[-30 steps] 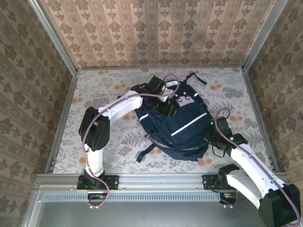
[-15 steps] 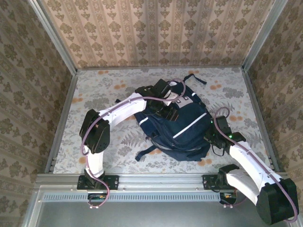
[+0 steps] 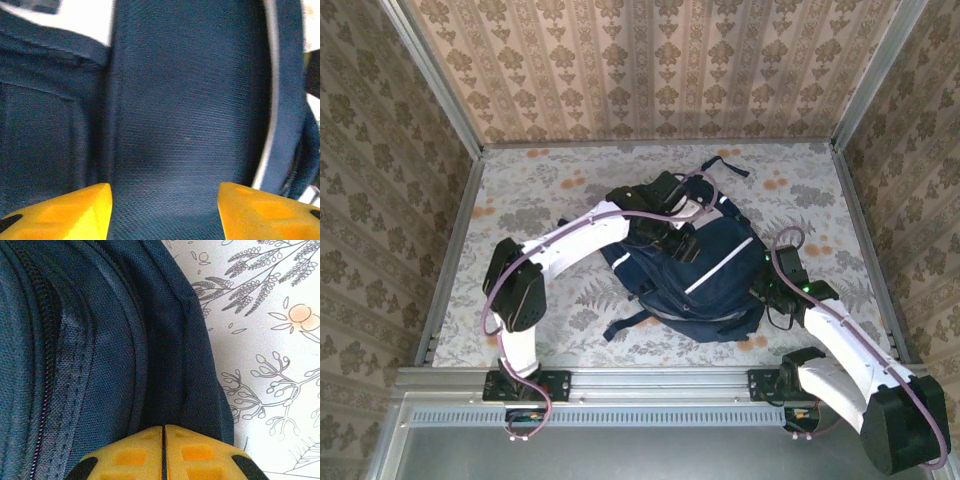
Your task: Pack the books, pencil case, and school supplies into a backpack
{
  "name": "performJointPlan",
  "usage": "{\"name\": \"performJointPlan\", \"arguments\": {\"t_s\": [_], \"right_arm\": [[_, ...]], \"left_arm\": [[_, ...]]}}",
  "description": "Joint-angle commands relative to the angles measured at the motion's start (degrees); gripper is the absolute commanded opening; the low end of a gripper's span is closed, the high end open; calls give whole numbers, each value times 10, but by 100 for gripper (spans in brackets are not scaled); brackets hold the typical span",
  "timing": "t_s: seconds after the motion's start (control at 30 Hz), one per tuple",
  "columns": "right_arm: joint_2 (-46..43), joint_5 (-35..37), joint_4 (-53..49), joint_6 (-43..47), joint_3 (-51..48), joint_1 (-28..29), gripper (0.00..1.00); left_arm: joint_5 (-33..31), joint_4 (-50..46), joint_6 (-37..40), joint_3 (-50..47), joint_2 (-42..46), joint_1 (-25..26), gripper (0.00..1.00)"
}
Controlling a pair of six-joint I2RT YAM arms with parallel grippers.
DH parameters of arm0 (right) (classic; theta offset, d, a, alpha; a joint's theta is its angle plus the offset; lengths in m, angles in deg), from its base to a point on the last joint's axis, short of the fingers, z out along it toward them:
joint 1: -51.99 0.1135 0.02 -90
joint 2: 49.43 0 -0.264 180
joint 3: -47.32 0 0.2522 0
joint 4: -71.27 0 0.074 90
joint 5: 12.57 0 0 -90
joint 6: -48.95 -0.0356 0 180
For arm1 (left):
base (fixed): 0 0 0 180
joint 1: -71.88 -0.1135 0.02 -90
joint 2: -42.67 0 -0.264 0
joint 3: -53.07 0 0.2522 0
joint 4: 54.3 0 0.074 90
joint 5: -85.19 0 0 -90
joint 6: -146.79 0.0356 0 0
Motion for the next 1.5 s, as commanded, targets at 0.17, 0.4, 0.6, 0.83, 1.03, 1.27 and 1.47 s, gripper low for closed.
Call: {"name": "performJointPlan", "arguments": {"t_s": [0.17, 0.4, 0.6, 0.83, 1.03, 1.27, 1.47], "right_arm": [[3, -42, 34, 3, -11, 1, 14], [-3, -50, 34, 1, -15, 1, 14], [-2, -55, 40, 1, -19, 1, 14], [3, -64, 50, 1, -21, 2, 14], [10, -71, 53, 4, -17, 1, 15], [23, -79, 58, 7, -11, 2, 15], [31, -83, 62, 9, -8, 2, 16]], "left_arm": [[26, -18, -6, -6, 21, 9, 59], [12, -3, -13, -30, 20, -3, 63], [11, 12, -14, -44, 17, -11, 63], [8, 22, -13, -56, 17, -19, 64], [12, 27, -13, -54, 18, -29, 65], [12, 30, -10, -62, 11, -32, 65], [18, 29, -8, -67, 8, -38, 65]]}}
